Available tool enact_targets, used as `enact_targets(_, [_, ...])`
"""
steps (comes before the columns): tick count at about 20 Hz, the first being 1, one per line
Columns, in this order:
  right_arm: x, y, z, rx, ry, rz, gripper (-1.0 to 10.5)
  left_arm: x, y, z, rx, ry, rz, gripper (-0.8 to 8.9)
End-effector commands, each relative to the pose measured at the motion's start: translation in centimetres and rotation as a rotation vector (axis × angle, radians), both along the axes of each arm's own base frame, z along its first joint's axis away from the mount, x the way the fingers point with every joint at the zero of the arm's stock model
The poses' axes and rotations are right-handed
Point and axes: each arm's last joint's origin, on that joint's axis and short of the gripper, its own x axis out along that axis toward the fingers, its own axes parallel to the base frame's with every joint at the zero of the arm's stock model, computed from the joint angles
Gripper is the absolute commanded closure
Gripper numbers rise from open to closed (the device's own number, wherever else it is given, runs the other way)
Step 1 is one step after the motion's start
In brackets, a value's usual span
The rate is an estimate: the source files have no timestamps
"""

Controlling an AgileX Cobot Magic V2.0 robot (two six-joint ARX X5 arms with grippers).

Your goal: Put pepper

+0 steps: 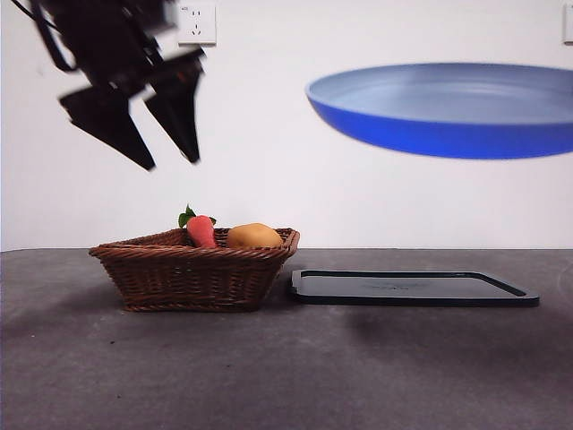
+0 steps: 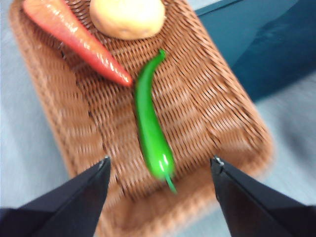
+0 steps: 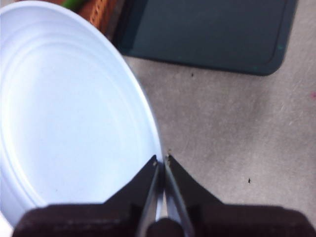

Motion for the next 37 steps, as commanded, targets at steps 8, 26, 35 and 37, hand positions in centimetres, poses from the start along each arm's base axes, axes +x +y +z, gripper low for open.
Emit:
enact_targets(8, [-0.2, 0.0, 0.8, 0.026, -0.030, -0.020, 9.4, 4.8, -3.1, -6.1, 0.051, 0.068, -0.021, 4.64])
enact_targets(26, [-0.1, 0.0, 0.8, 0.023, -0.048, -0.012, 9.4, 5.7, -3.9, -10.5, 0.089, 0.171, -0.021, 6.89])
enact_targets(35, [0.2, 0.1, 0.6, 0.022, -0.034, -0.014, 9.4, 4.7, -3.4, -5.9, 0.039, 0.068, -0.022, 6.88])
enact_targets(37, [0.6, 0.1, 0.3, 0.022, -0.009, -0.018, 9.4, 3.8, -3.1, -3.6, 0.002, 0.030, -0.036, 6.88])
